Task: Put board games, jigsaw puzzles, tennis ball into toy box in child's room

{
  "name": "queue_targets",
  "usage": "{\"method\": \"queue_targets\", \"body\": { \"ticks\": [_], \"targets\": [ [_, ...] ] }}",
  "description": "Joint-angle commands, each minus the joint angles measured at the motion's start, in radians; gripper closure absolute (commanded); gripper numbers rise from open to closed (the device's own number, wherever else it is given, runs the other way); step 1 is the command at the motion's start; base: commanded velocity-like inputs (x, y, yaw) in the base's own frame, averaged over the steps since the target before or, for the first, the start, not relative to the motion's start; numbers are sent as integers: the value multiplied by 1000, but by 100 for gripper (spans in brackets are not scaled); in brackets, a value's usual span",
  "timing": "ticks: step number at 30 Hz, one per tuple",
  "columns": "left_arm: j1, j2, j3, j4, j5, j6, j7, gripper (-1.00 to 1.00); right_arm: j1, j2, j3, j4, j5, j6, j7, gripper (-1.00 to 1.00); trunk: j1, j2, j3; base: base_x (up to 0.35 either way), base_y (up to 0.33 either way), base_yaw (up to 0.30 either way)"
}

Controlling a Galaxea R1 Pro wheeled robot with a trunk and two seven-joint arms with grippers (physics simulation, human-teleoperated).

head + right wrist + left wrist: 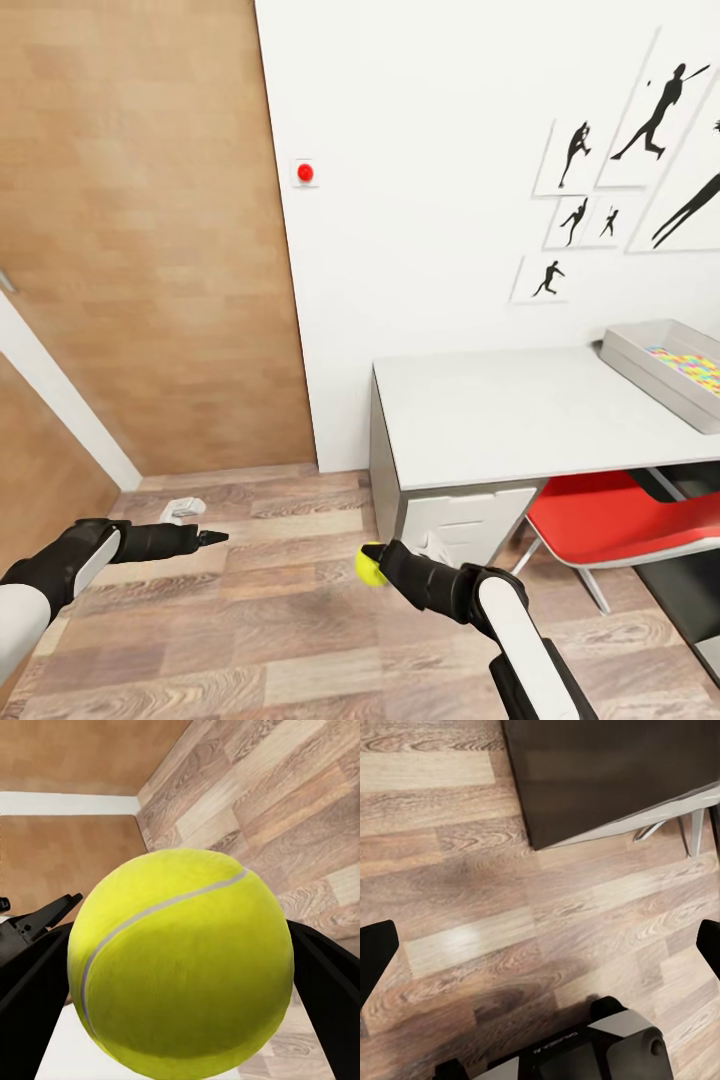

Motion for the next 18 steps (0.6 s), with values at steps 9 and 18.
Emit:
{"method": "queue_targets", "body": {
  "ticks": [9, 18],
  "targets": [
    [-1, 1, -7, -1, 9, 7, 1, -100, -1, 0, 0, -1, -10, 1, -10, 100, 1, -2, 13, 5, 0, 0],
    [-1, 2, -6, -1, 9, 7, 1, -100, -1, 0, 0, -1, -9, 1, -10, 100, 1, -2, 27, 0, 0, 0]
  ]
}}
